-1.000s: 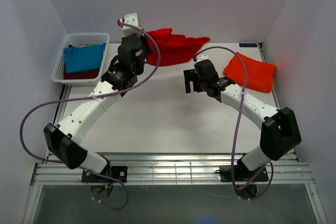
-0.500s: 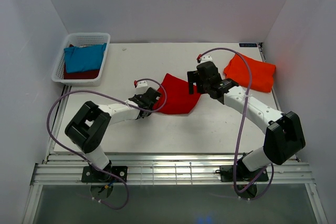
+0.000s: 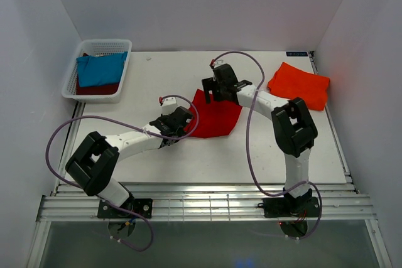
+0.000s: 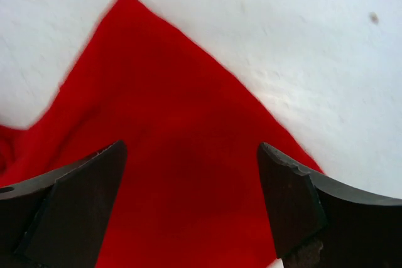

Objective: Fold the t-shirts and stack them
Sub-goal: Move the tshirt to the center of the board, then flatten the tshirt out

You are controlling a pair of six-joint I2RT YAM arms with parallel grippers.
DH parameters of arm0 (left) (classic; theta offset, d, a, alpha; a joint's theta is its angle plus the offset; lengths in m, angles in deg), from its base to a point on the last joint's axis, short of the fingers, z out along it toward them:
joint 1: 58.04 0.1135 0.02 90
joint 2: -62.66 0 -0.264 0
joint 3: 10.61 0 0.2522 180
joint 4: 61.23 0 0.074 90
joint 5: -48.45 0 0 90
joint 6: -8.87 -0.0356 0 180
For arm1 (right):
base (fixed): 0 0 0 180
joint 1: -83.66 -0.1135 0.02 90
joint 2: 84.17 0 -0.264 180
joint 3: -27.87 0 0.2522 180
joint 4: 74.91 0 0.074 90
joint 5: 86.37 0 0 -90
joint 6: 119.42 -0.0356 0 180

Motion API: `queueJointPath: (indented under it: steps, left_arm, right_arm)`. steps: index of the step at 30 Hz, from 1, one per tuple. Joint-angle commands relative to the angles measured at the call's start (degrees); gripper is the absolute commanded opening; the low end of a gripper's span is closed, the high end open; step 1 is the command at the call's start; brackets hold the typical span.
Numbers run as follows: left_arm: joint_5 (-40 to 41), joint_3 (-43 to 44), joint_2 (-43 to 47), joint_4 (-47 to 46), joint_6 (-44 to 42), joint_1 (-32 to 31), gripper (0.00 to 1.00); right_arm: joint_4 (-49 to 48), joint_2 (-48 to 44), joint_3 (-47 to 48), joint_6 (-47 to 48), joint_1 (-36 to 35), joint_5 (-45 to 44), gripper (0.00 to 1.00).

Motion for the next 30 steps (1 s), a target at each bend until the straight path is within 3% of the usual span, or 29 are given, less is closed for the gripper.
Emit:
queueJointPath:
  steps: [1,9,17,23,24,27,30]
  left_arm:
    - [1.4,-0.6,2.1,1.3,1.2,-0.3,0.32]
    - [0.5,-1.2,3.4,1.7,1.0,-0.2,0.31]
    - [1.0,-2.2,5.4,1.8,0.6,-0.3,0.31]
    - [1.1,-2.7,5.5,1.9,1.0,-0.2,0.31]
    - [1.1,-2.8,5.6,1.9,1.1,-0.3,0.31]
    - [1.5,-2.8,5.5,1.9,1.2,-0.2,0.31]
    - [1.8,-2.9,5.3,1.9,1.3,-0.3,0.31]
  right_arm:
    - [-3.4,5.9,11.0,0.6,0.2,5.6,0.87]
    - [-1.1,17.7,24.0,1.2,0.2,7.2,0.81]
    - [-1.7,21.1,24.1,0.7,0.2,10.1,0.70]
    - [-1.1,22.7,24.5,0.5,0.1,13.1,0.53]
    - [-1.0,22.7,24.5,0.6,0.1,13.1,0.41]
    - [-1.2,22.7,24.7,0.7,0.1,13.1,0.20]
    - [-1.1,22.5,25.1,1.0,0.2,12.8,0.08]
